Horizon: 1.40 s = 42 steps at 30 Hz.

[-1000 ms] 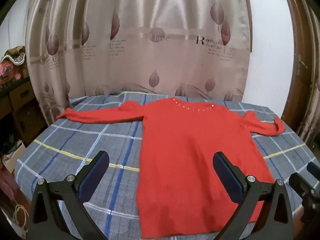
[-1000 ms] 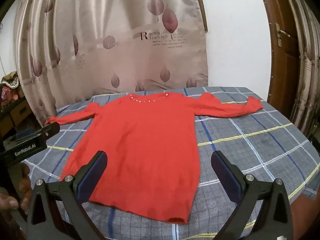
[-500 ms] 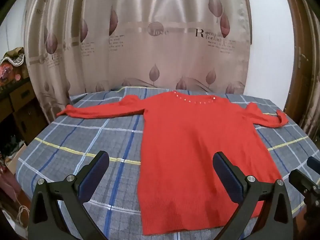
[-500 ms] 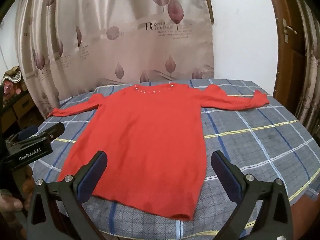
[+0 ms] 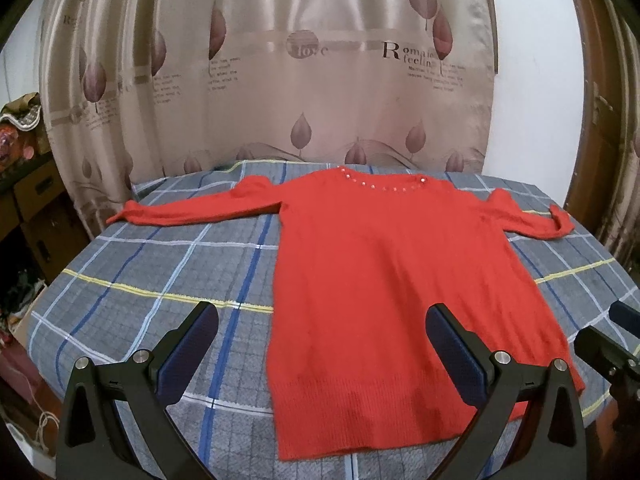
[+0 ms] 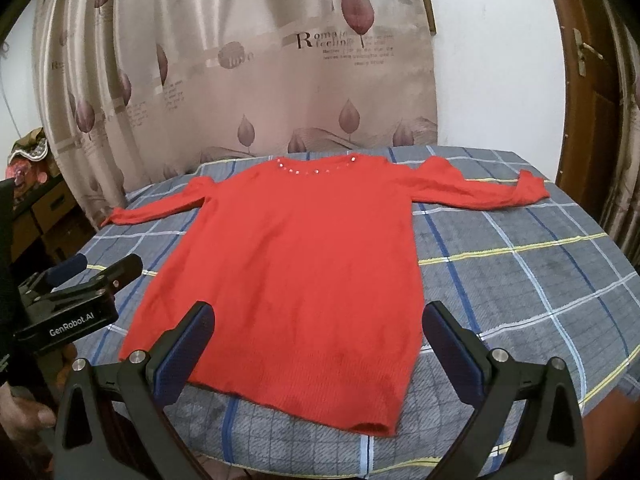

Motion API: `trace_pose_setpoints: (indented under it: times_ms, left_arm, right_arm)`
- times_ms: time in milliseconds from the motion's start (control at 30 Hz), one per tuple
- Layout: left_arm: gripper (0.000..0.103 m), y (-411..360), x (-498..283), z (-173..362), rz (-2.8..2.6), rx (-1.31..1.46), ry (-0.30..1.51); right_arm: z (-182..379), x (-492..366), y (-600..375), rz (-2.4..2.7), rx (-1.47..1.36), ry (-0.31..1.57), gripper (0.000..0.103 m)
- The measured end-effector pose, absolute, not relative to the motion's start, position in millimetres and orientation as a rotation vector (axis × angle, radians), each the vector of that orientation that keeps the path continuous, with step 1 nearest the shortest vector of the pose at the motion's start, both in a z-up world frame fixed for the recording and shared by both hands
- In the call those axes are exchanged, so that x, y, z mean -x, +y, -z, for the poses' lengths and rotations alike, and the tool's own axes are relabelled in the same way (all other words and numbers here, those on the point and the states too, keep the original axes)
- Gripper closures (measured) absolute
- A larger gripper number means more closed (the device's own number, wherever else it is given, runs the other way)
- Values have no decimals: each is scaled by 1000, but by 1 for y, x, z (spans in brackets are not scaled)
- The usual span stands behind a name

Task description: Fold small clothes

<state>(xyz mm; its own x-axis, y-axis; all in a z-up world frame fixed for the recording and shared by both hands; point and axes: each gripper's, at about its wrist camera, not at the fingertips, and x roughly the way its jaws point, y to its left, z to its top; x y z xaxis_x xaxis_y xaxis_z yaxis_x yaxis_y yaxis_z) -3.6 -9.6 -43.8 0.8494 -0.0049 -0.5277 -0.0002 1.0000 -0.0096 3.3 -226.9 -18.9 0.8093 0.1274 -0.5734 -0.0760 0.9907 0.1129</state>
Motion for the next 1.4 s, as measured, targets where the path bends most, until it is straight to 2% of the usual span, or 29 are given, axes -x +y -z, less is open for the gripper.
trace_pose_setpoints:
  times_ms: [1400]
  left_arm:
    - [0,-6,9,44,9,8,570]
  right_arm:
    - [18,-2,-216,-127,-69,645,0]
